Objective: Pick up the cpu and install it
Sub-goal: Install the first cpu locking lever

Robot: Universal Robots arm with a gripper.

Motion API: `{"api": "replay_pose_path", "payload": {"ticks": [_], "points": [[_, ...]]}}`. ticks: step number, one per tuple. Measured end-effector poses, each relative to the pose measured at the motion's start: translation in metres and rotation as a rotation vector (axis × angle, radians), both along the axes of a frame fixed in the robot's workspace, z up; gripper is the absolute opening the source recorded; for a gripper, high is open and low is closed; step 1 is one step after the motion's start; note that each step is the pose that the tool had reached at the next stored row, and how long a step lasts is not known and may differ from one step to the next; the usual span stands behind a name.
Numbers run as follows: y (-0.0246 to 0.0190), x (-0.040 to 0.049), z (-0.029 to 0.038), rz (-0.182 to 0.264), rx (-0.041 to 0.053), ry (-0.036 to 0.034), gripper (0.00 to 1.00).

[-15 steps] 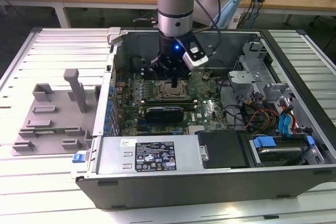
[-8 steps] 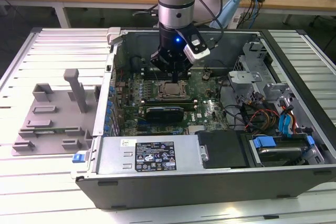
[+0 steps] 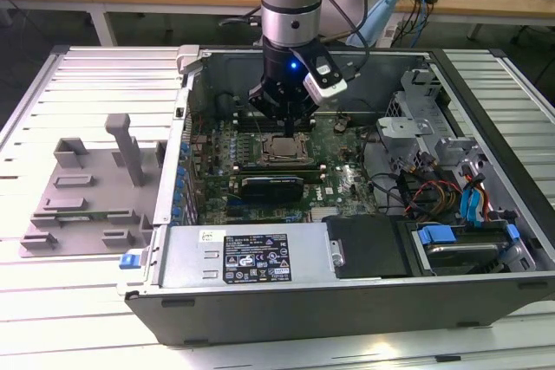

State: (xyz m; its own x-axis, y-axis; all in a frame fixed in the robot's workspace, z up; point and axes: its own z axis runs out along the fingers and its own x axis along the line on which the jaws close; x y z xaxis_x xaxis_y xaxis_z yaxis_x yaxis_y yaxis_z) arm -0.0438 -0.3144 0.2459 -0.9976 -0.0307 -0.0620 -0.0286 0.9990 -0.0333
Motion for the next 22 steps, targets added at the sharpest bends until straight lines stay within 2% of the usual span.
{"api": "replay_pose_path", "payload": {"ticks": [5,10,13,22], "points": [[0.0000,0.0000,0.0011,0.000,-0.0004,0.0003,0.11],[0.0001,0.0000,0.0127,0.000,0.0001,0.0000,0.11],[0.0001,-0.0005,0.0136,0.000,0.0000,0.0000,0.11],[0.0001,-0.0159,0.0135,0.000,0.0001,-0.0001,0.11]]}}
